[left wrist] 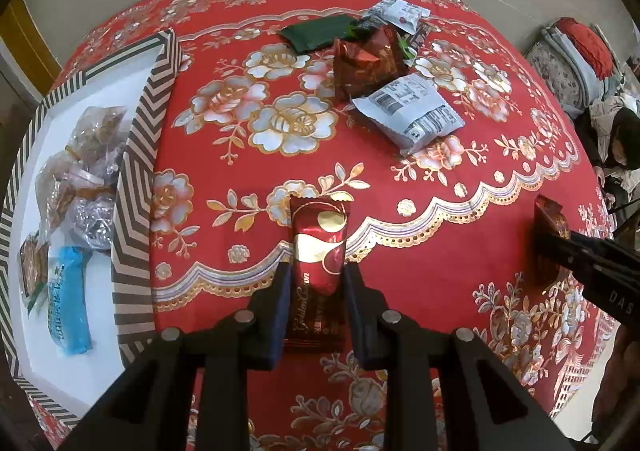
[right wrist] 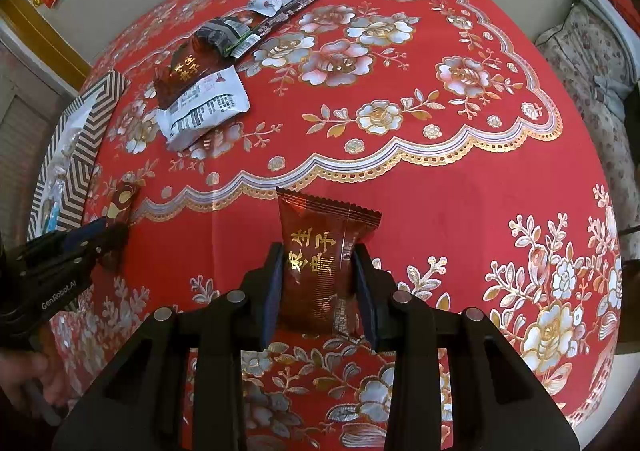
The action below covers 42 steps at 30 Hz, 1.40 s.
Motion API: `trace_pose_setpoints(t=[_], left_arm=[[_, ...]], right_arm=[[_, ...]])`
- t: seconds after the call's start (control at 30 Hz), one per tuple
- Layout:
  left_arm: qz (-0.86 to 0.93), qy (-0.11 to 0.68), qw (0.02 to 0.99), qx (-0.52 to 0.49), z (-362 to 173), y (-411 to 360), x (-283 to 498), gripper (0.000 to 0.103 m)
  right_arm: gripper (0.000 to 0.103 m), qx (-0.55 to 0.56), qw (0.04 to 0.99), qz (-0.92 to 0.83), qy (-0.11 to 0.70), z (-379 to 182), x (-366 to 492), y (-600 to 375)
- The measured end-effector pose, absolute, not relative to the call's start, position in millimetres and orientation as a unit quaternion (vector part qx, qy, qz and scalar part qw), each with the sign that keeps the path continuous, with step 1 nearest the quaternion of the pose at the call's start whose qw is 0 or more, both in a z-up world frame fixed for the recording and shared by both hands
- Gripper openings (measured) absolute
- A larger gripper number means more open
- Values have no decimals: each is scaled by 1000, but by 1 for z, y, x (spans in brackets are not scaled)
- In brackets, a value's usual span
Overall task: Organize snacks
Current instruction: 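Grasp the red chocolate bar with the left gripper while the right holds the candy, then carry the chocolate bar and candy packet over the white tray with both grippers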
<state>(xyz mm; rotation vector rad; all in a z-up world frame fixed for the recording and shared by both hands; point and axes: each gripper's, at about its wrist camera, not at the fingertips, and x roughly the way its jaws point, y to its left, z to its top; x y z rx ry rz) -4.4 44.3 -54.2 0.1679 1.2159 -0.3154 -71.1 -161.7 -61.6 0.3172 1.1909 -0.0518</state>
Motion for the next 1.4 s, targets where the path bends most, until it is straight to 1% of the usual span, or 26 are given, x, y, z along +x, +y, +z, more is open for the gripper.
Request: trace_pose_setpoints(t=[1.4], left_arm=[[-162,567,804,79,-53,45,-3,28]], right_arm=[[33,142,818,-24,556,-60,-71,-159]])
